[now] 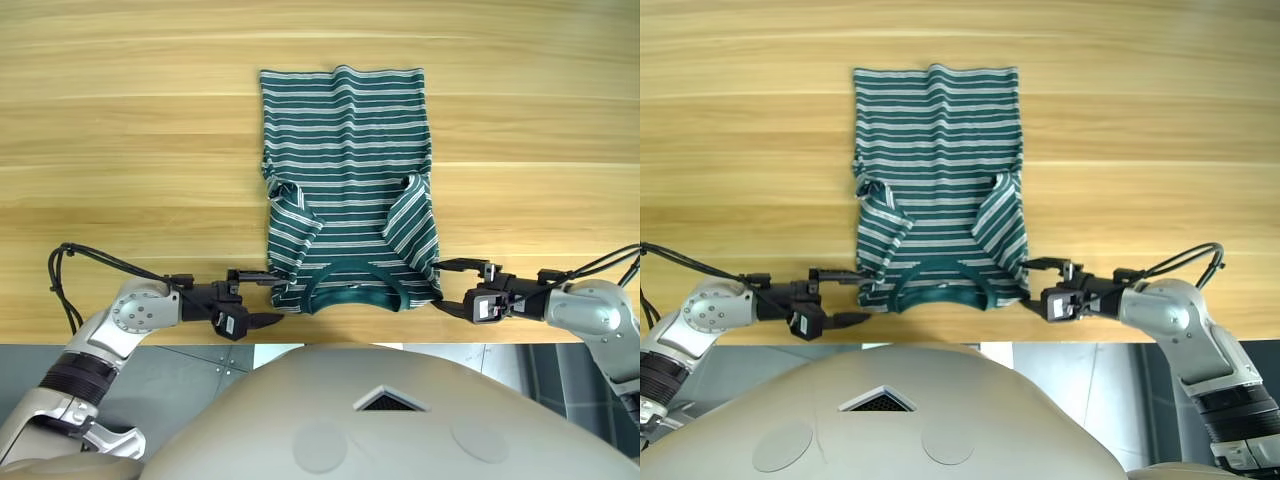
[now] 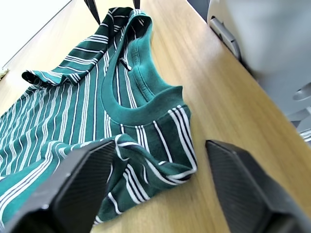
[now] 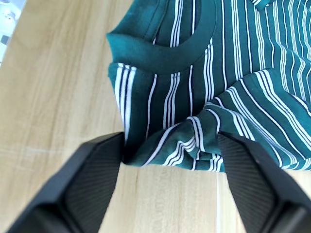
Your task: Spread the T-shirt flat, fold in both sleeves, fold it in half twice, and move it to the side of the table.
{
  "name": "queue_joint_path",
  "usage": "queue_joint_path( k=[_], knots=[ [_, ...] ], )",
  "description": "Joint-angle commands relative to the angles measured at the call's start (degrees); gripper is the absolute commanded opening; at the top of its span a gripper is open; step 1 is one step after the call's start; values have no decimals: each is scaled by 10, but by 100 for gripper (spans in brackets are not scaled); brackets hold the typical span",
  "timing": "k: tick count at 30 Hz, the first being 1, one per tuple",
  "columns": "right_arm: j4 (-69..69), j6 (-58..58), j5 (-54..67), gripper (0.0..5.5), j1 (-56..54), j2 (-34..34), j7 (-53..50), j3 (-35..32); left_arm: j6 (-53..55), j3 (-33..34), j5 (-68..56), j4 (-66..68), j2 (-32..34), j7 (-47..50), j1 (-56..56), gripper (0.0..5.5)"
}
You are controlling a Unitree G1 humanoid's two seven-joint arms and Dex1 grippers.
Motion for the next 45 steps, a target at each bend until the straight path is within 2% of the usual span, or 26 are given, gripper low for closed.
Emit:
queue_joint_path(
  k=[1, 8, 15, 17, 30, 37, 45],
  knots=[
    [5, 9, -12, 265, 0, -3, -1, 5, 31, -4, 50, 31, 12, 4, -2, 276],
    [2, 14, -15, 143, -6, 3, -2, 14, 31, -9, 57, 46, 12, 9, -10, 164],
    [7, 13, -17, 7, -14, 9, -7, 25, 30, -14, 52, 43, 11, 7, -11, 25],
    [8, 11, -16, 3, -15, 9, -8, 27, 26, -15, 45, 40, 11, 5, -10, 4],
    [-30, 1, 22, 3, 8, -12, 6, 8, 4, -10, -17, 8, 31, -2, -4, 4],
    [-71, -42, 117, 3, 62, -52, 41, -38, -16, -28, -202, -106, 96, -56, 39, 4],
    [-91, -94, 203, 3, 123, -66, 75, -84, -33, -4, -306, -140, 144, -108, 87, 4]
  ],
)
